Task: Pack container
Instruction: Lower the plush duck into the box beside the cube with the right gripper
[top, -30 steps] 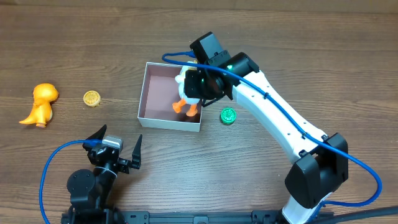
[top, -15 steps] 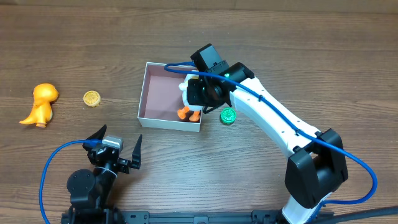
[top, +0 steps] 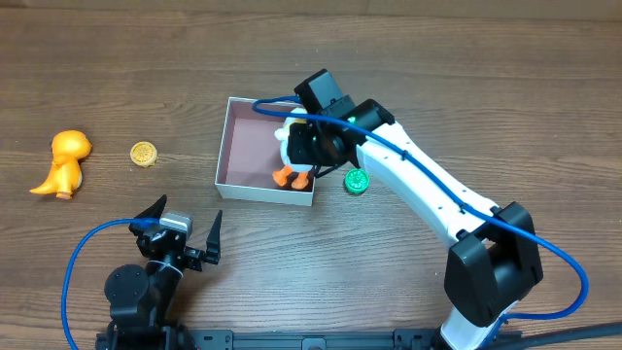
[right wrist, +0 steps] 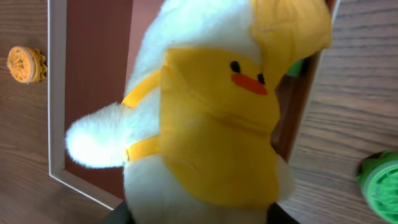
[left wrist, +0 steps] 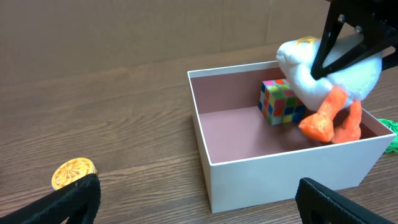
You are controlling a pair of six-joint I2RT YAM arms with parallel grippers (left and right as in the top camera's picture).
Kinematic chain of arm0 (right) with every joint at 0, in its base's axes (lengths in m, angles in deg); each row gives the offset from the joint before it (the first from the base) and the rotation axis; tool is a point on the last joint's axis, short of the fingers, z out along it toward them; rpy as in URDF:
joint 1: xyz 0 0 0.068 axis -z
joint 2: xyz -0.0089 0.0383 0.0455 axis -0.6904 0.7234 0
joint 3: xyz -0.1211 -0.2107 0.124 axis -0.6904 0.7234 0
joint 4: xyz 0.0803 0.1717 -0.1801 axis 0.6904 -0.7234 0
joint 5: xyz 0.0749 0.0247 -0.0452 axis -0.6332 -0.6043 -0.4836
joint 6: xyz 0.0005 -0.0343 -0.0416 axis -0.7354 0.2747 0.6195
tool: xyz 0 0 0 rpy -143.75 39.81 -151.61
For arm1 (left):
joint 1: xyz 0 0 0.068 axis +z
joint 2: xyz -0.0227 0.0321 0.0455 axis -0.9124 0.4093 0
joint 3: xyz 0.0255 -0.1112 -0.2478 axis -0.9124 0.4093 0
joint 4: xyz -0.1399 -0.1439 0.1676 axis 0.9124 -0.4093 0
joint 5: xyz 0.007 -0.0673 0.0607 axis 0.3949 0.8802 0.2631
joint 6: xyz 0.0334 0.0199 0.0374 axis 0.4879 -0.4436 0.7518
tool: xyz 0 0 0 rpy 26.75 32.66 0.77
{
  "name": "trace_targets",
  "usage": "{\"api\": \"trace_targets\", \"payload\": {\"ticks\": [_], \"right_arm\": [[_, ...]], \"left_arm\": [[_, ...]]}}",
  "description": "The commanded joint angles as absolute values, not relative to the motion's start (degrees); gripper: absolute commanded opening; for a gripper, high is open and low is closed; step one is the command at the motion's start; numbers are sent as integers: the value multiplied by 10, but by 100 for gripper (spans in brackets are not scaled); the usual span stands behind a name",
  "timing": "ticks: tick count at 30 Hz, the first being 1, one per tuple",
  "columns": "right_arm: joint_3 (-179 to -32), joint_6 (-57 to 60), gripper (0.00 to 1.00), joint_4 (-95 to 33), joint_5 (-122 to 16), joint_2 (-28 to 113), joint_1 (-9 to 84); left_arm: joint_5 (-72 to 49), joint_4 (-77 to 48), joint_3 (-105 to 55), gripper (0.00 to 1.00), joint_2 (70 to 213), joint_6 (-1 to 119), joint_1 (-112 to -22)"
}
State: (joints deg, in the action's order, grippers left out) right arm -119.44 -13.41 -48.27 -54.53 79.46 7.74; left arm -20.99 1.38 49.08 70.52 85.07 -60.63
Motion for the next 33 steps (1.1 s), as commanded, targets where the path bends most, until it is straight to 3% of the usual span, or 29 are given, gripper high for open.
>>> {"api": "trace_targets", "payload": {"ticks": [1, 19, 26, 33], "right_arm": [[-1194, -134, 36, -482, -540, 788, 60], [-1194, -134, 43, -491, -510, 795, 52], [-1194, -134, 49, -497, -512, 818, 51], [-1194, -134, 64, -485, -512, 818, 51]], "left_arm": [[-208, 16, 493, 100, 701, 862, -610], [-208, 16, 493, 100, 701, 862, -610], [-208, 16, 493, 100, 701, 862, -610], [-208, 16, 493, 100, 701, 862, -610]]}}
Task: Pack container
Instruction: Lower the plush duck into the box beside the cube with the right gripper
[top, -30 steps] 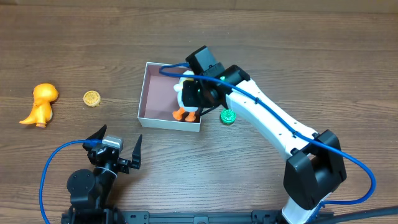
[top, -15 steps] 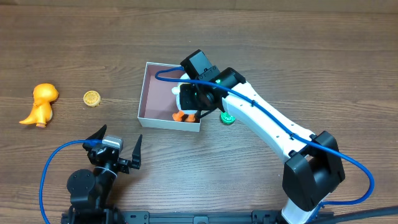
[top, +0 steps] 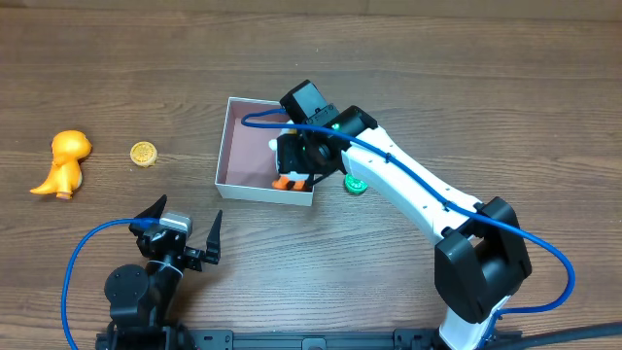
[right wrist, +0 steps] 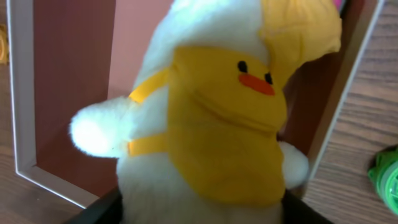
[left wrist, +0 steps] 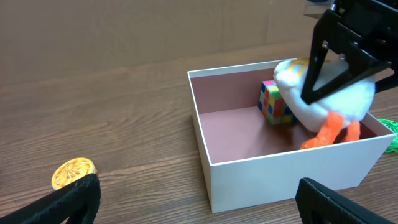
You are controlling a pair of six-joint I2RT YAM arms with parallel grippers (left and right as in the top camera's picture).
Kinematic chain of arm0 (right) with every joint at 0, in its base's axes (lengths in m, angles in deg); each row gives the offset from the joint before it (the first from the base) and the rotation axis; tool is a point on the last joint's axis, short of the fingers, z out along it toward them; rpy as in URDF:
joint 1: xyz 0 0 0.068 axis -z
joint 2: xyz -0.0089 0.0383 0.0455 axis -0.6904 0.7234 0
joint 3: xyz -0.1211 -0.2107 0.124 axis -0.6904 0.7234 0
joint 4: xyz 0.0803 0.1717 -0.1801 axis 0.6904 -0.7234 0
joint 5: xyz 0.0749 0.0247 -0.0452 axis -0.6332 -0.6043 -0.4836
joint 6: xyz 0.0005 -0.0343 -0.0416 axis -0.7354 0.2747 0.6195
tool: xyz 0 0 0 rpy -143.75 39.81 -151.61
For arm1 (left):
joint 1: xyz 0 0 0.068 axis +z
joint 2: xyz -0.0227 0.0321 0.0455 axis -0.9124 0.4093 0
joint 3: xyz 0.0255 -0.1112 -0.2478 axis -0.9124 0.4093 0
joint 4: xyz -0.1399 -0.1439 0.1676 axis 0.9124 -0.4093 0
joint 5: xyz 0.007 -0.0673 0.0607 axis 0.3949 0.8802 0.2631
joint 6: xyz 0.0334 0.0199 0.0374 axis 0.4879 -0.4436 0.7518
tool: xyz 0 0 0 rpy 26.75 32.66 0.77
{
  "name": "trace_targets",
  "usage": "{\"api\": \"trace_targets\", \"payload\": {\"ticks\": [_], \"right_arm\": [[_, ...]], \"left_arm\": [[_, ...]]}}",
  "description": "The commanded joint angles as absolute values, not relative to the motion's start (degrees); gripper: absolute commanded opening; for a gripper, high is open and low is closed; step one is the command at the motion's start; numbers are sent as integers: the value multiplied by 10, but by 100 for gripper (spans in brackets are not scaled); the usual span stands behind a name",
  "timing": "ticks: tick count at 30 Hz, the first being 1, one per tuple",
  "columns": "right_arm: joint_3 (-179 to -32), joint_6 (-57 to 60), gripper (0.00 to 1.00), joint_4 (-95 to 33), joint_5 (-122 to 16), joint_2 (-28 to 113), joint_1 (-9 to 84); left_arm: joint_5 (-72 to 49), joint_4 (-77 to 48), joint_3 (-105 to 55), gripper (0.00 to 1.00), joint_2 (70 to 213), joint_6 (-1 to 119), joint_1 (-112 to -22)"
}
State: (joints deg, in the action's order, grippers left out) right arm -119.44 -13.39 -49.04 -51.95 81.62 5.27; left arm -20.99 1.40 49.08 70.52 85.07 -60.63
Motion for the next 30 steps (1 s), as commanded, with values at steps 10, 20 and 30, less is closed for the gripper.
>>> {"api": "trace_targets", "payload": {"ticks": [10, 20, 30], "right_arm": [[-1217, -130, 73, -492, -509, 817, 51], [-1246, -130, 78, -519, -471, 817, 51], [-1270, -129, 65, -512, -494, 817, 51]], "left_arm": [[-208, 16, 493, 100, 701, 862, -610], [-208, 16, 493, 100, 701, 862, -610], [-208, 16, 493, 100, 701, 862, -610]]}}
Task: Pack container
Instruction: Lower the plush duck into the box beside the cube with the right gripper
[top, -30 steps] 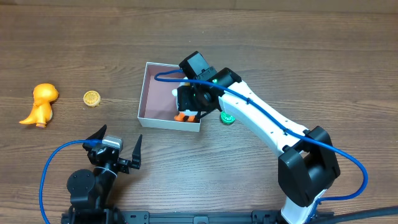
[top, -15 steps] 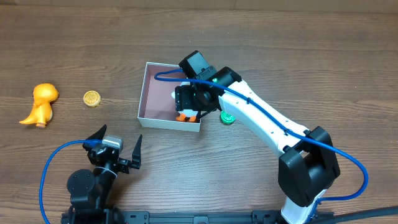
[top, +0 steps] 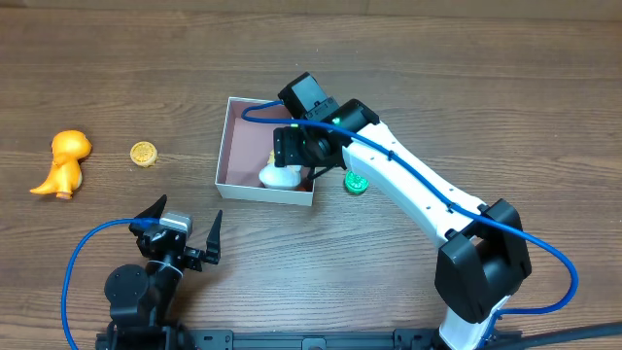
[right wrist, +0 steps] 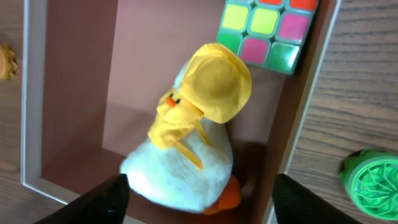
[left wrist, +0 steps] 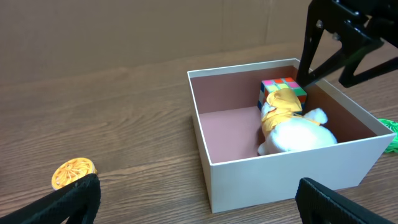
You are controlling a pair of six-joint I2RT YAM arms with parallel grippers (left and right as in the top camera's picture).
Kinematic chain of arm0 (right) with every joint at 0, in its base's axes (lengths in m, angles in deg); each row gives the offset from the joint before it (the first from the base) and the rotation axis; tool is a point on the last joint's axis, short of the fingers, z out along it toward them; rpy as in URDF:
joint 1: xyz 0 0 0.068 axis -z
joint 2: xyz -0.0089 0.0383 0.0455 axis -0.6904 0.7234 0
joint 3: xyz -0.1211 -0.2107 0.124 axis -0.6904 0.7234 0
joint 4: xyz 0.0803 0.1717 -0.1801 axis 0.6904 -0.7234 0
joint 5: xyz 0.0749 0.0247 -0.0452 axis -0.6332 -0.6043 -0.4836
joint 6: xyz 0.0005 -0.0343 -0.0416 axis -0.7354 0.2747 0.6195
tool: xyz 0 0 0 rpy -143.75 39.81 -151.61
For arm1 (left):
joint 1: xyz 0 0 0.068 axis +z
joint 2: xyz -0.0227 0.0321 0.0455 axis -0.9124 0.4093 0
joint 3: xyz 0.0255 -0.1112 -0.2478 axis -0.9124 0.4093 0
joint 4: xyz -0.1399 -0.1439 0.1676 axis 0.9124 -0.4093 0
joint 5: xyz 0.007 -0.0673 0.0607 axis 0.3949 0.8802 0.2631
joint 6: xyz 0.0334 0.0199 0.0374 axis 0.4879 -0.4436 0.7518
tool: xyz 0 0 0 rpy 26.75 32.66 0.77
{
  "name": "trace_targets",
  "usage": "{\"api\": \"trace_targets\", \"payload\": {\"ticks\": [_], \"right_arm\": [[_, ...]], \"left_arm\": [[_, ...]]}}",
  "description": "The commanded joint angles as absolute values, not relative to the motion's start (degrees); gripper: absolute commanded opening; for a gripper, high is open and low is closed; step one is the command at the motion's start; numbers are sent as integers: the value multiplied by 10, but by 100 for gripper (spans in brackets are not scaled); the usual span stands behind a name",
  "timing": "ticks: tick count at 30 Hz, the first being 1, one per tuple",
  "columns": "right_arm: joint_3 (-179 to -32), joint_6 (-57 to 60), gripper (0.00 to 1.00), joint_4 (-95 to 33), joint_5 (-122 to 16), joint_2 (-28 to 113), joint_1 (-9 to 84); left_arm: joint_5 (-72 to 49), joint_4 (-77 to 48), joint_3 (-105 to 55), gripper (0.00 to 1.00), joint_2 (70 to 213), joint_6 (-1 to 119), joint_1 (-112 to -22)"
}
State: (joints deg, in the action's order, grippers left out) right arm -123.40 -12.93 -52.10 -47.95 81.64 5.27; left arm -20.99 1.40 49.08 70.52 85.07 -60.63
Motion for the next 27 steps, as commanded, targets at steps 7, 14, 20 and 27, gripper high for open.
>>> {"api": "trace_targets", "payload": {"ticks": [7, 14, 20, 27], "right_arm": [[-1275, -130, 9, -472, -540, 824, 47], [-1274, -129, 4, -458, -540, 870, 32], [-1274, -126, 4, -463, -541, 891, 27], [-1274, -117, 4, -475, -523, 897, 27]], "left_arm": [[-208, 16, 493, 100, 701, 862, -610], [-208, 16, 493, 100, 701, 862, -610], [-208, 16, 493, 100, 701, 862, -610], [-208, 16, 493, 100, 701, 862, -610]]}}
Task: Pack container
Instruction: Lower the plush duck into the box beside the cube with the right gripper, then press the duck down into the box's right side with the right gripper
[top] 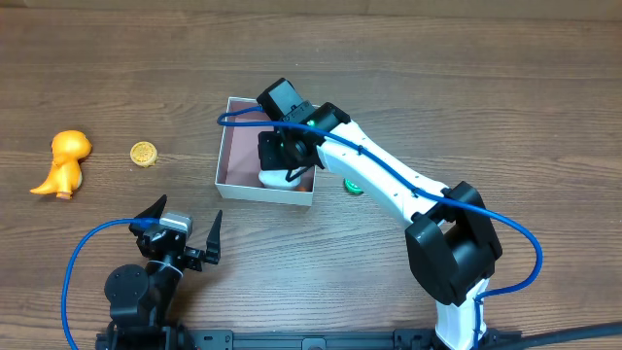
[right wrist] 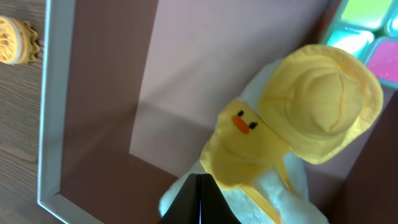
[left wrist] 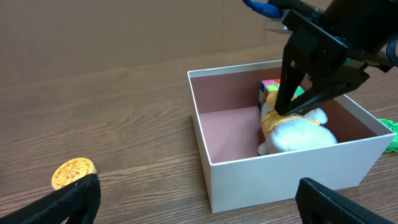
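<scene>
A white box (top: 223,146) with a pink floor stands mid-table. In it a white plush duck (top: 275,179) with a yellow hat (right wrist: 323,106) lies on its side beside a multicoloured cube (left wrist: 272,87). My right gripper (right wrist: 199,190) is shut, fingertips pressed together with nothing between them, reaching down into the box (left wrist: 280,174) with its tips against the duck (left wrist: 298,134). My left gripper (left wrist: 199,199) stands open near the table's front edge, short of the box and holding nothing.
A green disc (top: 353,186) lies just right of the box. A gold coin (top: 144,153) and an orange dinosaur toy (top: 63,160) lie at the far left. The coin (left wrist: 73,173) also shows ahead of the left gripper.
My right gripper was open above the box with the duck lying below. Now it is shut, lower and further left, its tips against the duck. The left arm has not moved.
My right gripper held the plush duck over the box's right side, then held it lower inside the box. Then the duck lay loose beside the cube with the gripper open above it. Now the gripper is shut, down at the duck.
</scene>
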You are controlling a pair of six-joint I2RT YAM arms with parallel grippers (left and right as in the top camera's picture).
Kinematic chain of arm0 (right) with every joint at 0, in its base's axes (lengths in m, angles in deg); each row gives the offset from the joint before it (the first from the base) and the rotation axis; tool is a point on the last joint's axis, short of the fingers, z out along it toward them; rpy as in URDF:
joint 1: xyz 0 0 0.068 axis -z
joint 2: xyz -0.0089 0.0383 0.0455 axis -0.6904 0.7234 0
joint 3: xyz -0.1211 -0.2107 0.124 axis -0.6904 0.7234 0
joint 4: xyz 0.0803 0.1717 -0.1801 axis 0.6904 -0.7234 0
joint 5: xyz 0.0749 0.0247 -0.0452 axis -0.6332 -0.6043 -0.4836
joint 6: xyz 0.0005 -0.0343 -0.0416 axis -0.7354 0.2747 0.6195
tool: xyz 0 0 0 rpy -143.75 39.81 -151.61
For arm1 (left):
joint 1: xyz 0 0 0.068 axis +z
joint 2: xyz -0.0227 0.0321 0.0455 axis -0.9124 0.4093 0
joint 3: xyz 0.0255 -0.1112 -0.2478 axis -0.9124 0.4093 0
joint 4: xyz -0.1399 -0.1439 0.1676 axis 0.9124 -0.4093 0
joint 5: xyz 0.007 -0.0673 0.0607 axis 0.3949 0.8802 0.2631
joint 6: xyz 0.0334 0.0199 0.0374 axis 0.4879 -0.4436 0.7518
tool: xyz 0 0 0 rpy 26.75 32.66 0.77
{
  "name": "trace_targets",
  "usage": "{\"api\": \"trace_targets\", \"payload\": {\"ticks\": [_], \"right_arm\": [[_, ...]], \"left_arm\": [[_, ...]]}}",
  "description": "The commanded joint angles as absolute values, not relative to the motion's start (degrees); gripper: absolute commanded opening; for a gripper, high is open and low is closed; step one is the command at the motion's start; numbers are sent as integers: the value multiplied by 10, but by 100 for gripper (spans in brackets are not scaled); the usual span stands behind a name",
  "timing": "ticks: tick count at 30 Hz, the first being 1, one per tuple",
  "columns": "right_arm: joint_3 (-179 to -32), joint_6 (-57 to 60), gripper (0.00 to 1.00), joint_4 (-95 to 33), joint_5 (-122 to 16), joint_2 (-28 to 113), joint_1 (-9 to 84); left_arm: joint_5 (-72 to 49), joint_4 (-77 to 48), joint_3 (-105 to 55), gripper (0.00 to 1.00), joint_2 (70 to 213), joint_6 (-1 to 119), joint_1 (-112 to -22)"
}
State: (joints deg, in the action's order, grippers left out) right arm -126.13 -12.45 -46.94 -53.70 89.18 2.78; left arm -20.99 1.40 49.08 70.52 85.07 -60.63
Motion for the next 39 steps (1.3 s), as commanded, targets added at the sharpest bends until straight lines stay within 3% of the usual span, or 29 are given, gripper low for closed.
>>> {"api": "trace_targets", "payload": {"ticks": [1, 29, 39], "right_arm": [[-1274, -117, 4, -482, -509, 901, 27], [-1282, -100, 6, -557, -379, 933, 27], [-1419, -98, 6, -609, -382, 933, 27]], "left_arm": [[-208, 16, 493, 100, 701, 862, -610], [-208, 16, 493, 100, 701, 862, -610], [-208, 16, 493, 100, 701, 862, -610]]}}
